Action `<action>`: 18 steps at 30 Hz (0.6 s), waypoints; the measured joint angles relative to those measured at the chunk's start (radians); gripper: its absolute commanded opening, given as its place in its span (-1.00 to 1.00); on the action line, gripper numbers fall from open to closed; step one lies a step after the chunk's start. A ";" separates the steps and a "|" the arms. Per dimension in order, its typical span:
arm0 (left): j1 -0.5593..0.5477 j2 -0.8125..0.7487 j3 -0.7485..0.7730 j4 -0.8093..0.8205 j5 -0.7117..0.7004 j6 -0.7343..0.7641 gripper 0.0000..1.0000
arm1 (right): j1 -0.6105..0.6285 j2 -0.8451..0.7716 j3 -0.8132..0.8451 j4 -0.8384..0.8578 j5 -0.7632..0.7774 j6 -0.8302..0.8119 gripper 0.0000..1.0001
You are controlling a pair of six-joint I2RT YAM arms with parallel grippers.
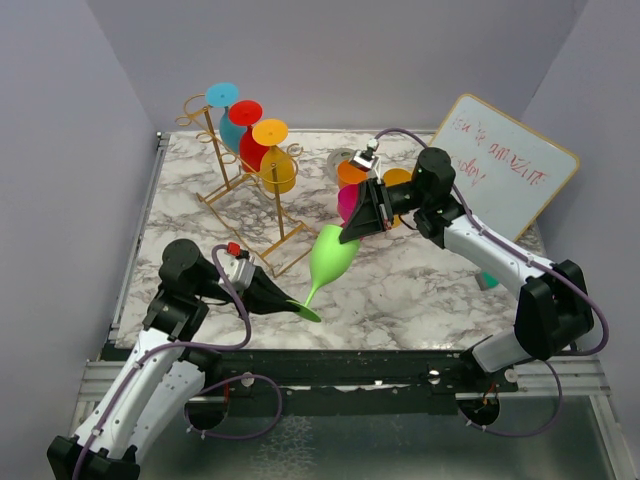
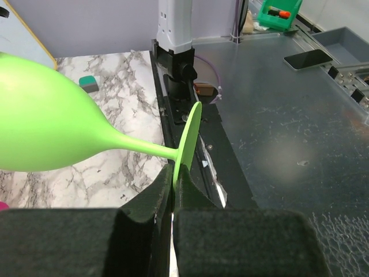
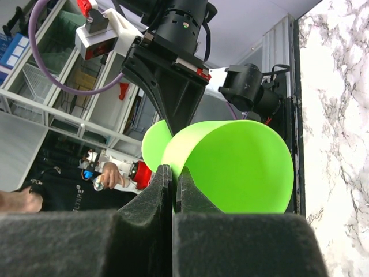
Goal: Take the wine glass off the wine glass rack
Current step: Place the wine glass at the center of the board.
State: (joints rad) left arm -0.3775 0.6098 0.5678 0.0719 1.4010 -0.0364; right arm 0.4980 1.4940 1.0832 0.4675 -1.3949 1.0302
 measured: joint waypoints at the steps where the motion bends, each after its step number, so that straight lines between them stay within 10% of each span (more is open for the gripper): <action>1: 0.000 -0.002 0.000 0.000 -0.001 -0.002 -0.87 | 0.000 0.000 0.000 -0.001 -0.001 -0.001 -0.99; 18: 0.000 -0.068 -0.005 -0.036 -0.209 -0.021 0.52 | 0.007 -0.031 0.002 -0.219 0.002 -0.221 -0.99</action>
State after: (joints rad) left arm -0.3771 0.5419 0.5625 0.0360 1.1919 -0.0578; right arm 0.5049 1.4635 1.0855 0.2489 -1.3933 0.8089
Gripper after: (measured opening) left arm 0.650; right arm 0.027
